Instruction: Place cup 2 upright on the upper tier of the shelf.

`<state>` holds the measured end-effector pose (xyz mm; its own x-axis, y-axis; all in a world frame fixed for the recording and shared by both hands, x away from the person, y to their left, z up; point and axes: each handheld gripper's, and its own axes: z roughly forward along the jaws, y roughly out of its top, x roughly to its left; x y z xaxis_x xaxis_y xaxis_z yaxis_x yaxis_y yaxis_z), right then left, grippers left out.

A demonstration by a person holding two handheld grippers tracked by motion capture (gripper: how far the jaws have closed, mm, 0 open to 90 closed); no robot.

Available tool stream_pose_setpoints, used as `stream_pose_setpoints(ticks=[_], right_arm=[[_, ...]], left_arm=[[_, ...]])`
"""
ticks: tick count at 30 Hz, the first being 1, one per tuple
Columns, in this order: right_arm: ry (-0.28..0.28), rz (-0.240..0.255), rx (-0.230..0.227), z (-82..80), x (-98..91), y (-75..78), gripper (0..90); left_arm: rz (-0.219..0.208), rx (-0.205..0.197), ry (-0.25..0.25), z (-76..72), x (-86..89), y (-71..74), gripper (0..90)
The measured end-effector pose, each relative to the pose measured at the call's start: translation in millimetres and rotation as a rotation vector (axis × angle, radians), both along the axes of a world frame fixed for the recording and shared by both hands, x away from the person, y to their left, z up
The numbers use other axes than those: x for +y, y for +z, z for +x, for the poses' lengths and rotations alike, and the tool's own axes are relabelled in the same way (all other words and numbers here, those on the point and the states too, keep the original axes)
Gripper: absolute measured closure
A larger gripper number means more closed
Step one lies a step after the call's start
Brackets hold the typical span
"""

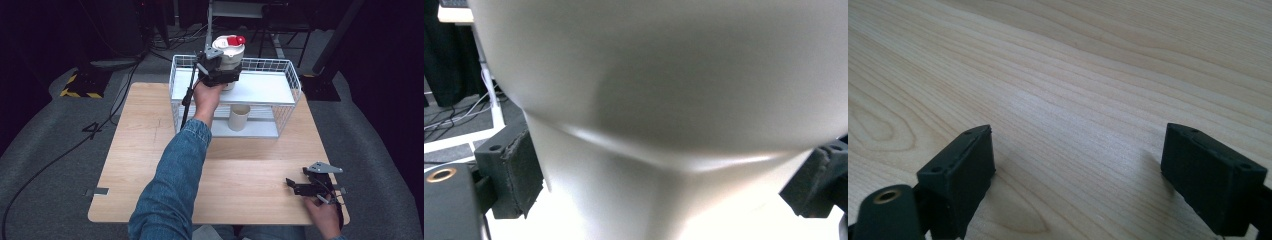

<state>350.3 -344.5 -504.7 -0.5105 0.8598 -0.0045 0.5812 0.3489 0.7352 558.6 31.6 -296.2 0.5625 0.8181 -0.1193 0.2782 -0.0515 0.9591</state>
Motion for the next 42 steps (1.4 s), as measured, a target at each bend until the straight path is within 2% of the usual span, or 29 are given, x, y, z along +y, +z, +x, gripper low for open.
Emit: stream_pose_setpoints(ticks=[3,10,12,19,21,24,27,36,40,42], right_arm=[[0.0,0.0,0.0,0.0,0.0,0.0,14.0],[0.0,0.0,-0.001,0.0,0.0,0.0,14.0],[0.001,-0.001,-0.001,0.1,0.0,0.0,14.0],[0.001,0.0,-0.001,0.1,0.0,0.0,14.0],[0.0,0.0,-0.001,0.0,0.0,0.0,14.0],[0.001,0.0,-0.001,0.0,0.0,0.0,14.0],[0.0,0.0,-0.001,0.0,0.0,0.0,14.0],[0.0,0.001,0.001,0.0,0.0,0.0,14.0],[0.006,0.002,0.003,0.3,-0.7,0.1,14.1],[0.026,0.001,0.003,1.4,-2.3,0.1,14.1]], left_arm=[[0.0,-0.005,0.002,-0.3,-0.8,-0.9,9.7],[0.042,-0.028,-0.004,-3.0,-3.6,-1.1,9.7],[0.03,-0.016,-0.003,-2.7,-2.1,-1.3,9.5],[0.036,-0.027,0.007,-3.5,-2.5,-0.7,8.6],[0.039,-0.039,0.027,-4.5,-3.6,0.0,5.5],[0.02,-0.04,0.018,-5.9,-1.2,1.9,0.0],[0.01,-0.041,0.009,-8.8,1.8,4.4,0.0],[0.024,-0.053,-0.034,-27.7,14.6,16.3,0.0],[0.005,-0.063,-0.041,-40.5,23.0,20.3,0.0],[-0.001,-0.068,-0.04,-44.6,25.7,21.3,0.0]])
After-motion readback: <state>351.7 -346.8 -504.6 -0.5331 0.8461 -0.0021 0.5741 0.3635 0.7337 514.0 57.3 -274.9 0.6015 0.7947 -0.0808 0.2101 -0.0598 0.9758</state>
